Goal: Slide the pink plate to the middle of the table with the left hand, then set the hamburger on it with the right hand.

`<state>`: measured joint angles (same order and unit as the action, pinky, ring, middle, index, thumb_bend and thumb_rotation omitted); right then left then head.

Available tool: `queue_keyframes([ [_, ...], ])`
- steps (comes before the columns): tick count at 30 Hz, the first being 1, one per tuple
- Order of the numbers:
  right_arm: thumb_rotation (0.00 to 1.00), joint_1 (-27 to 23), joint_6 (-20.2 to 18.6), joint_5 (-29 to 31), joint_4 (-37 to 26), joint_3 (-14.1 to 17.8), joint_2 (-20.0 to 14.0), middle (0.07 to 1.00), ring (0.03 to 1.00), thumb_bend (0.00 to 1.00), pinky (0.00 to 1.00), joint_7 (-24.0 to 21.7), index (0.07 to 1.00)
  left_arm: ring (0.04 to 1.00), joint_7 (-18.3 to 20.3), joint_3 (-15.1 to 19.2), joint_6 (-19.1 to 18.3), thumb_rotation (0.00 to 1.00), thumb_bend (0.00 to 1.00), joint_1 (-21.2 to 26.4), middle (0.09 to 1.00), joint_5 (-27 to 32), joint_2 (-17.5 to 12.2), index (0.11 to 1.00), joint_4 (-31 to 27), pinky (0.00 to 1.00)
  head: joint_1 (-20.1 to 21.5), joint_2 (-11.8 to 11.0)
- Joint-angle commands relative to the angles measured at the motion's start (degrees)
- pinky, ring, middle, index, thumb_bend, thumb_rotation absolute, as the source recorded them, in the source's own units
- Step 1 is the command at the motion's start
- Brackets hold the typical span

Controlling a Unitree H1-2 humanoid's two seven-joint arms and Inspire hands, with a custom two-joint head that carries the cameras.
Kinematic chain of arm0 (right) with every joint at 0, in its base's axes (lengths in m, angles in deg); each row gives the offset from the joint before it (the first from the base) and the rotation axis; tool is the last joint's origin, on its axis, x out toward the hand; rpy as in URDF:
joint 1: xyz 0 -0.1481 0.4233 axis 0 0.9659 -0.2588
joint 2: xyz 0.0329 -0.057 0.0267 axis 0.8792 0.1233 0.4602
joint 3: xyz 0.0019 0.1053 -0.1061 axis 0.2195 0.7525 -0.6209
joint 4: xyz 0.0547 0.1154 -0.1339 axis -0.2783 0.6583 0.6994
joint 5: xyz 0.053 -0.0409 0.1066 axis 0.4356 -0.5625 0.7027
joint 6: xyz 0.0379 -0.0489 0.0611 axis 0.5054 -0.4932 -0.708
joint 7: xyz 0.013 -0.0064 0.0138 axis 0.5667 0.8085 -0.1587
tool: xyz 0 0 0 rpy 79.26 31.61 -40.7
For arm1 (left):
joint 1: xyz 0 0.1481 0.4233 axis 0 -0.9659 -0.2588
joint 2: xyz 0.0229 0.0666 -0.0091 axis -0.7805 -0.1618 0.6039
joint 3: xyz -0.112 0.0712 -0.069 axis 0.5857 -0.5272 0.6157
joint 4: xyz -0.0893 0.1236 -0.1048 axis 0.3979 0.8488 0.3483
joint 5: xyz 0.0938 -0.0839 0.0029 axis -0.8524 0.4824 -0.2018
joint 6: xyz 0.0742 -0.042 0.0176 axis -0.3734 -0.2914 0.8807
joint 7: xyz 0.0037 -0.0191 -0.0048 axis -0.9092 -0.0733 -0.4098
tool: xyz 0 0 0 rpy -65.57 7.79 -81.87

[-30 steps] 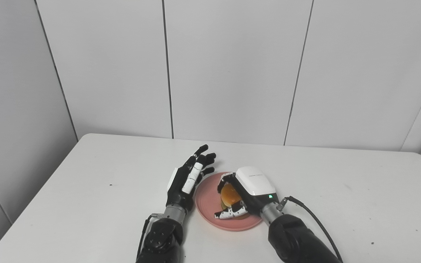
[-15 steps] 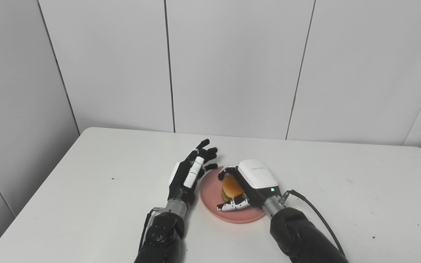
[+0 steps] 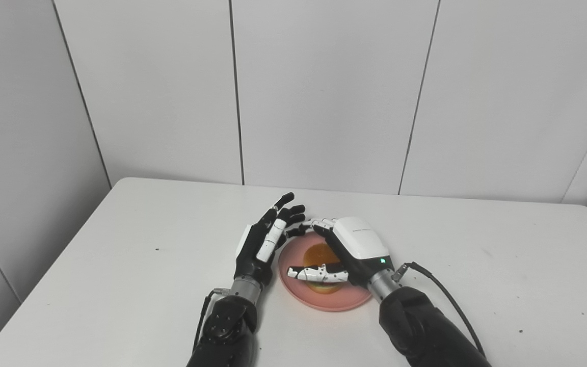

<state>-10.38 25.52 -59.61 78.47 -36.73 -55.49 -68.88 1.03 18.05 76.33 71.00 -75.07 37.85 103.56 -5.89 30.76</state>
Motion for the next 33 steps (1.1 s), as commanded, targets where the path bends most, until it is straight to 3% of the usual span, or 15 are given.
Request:
queue_keyframes([
  [1, 0.92, -1.71, 3.16, 1.05, -3.25, 1.49, -0.49, 0.799, 0.778, 0.92, 0.70, 1.82, 0.746, 0.814, 0.68, -0.04, -0.25, 0.74, 0.97, 0.37, 0.790, 0.30, -0.66, 0.837, -0.70, 0.76, 0.00, 0.01],
  [7, 0.99, -0.56, 2.89, 2.77, -8.50, 4.50, -0.55, 0.783, 0.758, 0.90, 0.65, 2.14, 0.739, 0.859, 0.58, 0.22, -0.79, 0.73, 0.98, 0.41, 0.817, 0.44, -0.56, 0.829, -0.72, 0.83, 0.17, -0.03],
  [13, 1.00, 0.44, 4.46, 5.02, -10.89, 8.92, 0.57, 0.749, 0.702, 0.88, 0.58, 6.51, 0.694, 0.864, 0.23, 0.54, -0.58, 0.75, 0.99, 0.44, 0.804, 0.44, -0.49, 0.841, -0.68, 0.83, 0.40, -0.11],
  [17, 1.00, 1.29, 6.43, 9.28, -9.32, 12.60, 1.57, 0.737, 0.698, 0.89, 0.59, 8.51, 0.700, 0.876, -0.24, 1.29, 0.29, 0.74, 0.98, 0.39, 0.812, 0.83, -0.22, 0.831, -1.13, 0.84, 0.41, -0.02],
  [20, 1.00, 2.19, 7.43, 15.31, -7.86, 16.05, 2.76, 0.746, 0.732, 0.92, 0.65, 8.20, 0.715, 0.891, -3.06, 1.47, 2.19, 0.75, 0.99, 0.37, 0.838, -1.32, -0.11, 0.834, -1.40, 0.86, 0.41, -0.02],
  [27, 1.00, 3.22, 12.50, 28.43, -0.61, 22.63, 5.54, 0.852, 0.839, 0.79, 0.79, 6.67, 0.810, 0.968, -11.19, 1.07, 5.52, 0.78, 0.90, 0.11, 0.946, -6.95, 0.00, 0.886, -1.26, 0.99, 0.46, 0.11],
  [30, 1.00, 3.20, 12.70, 32.93, 1.69, 24.63, 6.48, 0.877, 0.839, 0.79, 0.82, 5.18, 0.852, 0.997, -14.47, 0.63, 5.15, 0.81, 0.89, -0.10, 0.994, -9.81, -0.35, 0.907, -1.13, 1.00, 0.63, 0.16],
  [33, 1.00, 2.69, 13.05, 36.69, 5.36, 26.60, 7.01, 0.879, 0.828, 0.83, 0.81, 4.36, 0.858, 1.000, -14.38, 0.45, 1.97, 0.81, 0.88, -0.20, 1.000, -9.87, -1.24, 0.956, -0.91, 1.00, 1.04, 0.15],
])
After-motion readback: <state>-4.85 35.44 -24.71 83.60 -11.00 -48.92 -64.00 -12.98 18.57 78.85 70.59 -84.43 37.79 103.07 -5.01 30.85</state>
